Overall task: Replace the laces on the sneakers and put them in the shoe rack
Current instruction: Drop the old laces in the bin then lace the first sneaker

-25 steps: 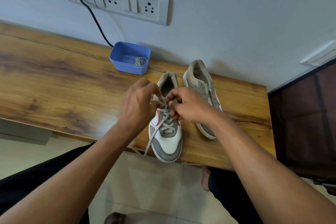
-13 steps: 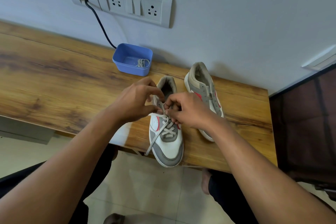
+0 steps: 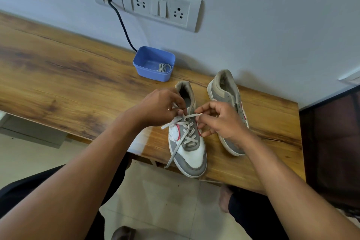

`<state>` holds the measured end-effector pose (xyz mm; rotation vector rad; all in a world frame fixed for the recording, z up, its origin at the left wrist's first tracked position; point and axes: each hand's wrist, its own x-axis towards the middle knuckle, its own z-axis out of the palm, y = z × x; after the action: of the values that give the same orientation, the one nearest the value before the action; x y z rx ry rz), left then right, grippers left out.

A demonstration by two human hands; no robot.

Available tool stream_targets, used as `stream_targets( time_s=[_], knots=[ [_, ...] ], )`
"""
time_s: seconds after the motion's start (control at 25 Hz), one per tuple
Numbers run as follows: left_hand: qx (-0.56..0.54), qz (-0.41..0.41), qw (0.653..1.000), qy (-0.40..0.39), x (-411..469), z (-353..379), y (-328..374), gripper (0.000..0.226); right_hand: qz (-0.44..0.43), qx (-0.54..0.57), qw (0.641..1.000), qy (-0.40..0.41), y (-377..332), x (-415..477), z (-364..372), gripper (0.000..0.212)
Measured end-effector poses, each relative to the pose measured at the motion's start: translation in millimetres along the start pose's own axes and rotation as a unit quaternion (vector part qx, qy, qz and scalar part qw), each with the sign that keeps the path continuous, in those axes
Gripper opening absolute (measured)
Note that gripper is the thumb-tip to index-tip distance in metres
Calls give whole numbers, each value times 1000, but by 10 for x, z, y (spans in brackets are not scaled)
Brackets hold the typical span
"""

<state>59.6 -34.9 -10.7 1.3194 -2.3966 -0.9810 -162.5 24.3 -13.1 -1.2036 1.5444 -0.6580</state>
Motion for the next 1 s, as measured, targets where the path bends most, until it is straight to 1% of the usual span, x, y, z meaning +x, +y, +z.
stream_targets(
  time_s=[0.12, 0.28, 0.36, 0.44, 0.48, 0.56, 0.6, 0.64, 0.68, 0.72, 0.76, 0.8, 0.88, 0.92, 1.0],
  knots=[
    [0, -6, 1000, -12, 6, 34, 4, 14, -28, -37, 999, 13, 11, 21, 87, 10],
    [5, -11, 1000, -22, 31, 59, -5, 14, -41, -5, 999, 31, -41, 30, -198, 4],
    [5, -14, 1000, -20, 32, 70, -8, 13, -35, -8, 999, -2, -65, -13, -149, 8],
    [-5, -10, 1000, -12, 30, 93, 14, 11, -53, -36, 998, -25, -46, -34, -32, 7],
    [-11, -10, 1000, -6, 25, 100, 26, 10, -67, -59, 996, -15, -38, -28, -32, 4],
    [-30, -20, 999, 2, 11, 96, 35, 13, -88, -98, 991, 35, -46, -6, -193, 3],
    [-38, -26, 999, 5, 9, 89, 32, 14, -86, -93, 990, 57, -43, 0, -294, 4],
    [-41, -31, 999, 5, 13, 82, 29, 14, -78, -71, 993, 59, -37, -6, -348, 4],
    [-37, -32, 999, 2, 16, 78, 27, 14, -63, -53, 996, 39, -43, -32, -335, 3],
    [-31, -30, 999, -1, 22, 78, 33, 14, -60, -58, 996, 11, -45, -58, -264, 5],
    [-25, -28, 999, -2, 27, 81, 40, 15, -72, -85, 994, -8, -28, -66, -184, 8],
    [-22, -28, 999, -3, 29, 78, 51, 15, -87, -110, 990, -10, -8, -51, -153, 9],
    [-25, -31, 999, -7, 28, 70, 58, 15, -89, -122, 988, 23, -26, -17, -298, 12],
    [-27, -33, 999, -9, 24, 64, 57, 15, -78, -105, 991, 38, -37, -9, -417, 13],
    [-32, -38, 999, -12, 20, 62, 51, 15, -67, -111, 991, 34, -31, -24, -492, 13]
  ],
)
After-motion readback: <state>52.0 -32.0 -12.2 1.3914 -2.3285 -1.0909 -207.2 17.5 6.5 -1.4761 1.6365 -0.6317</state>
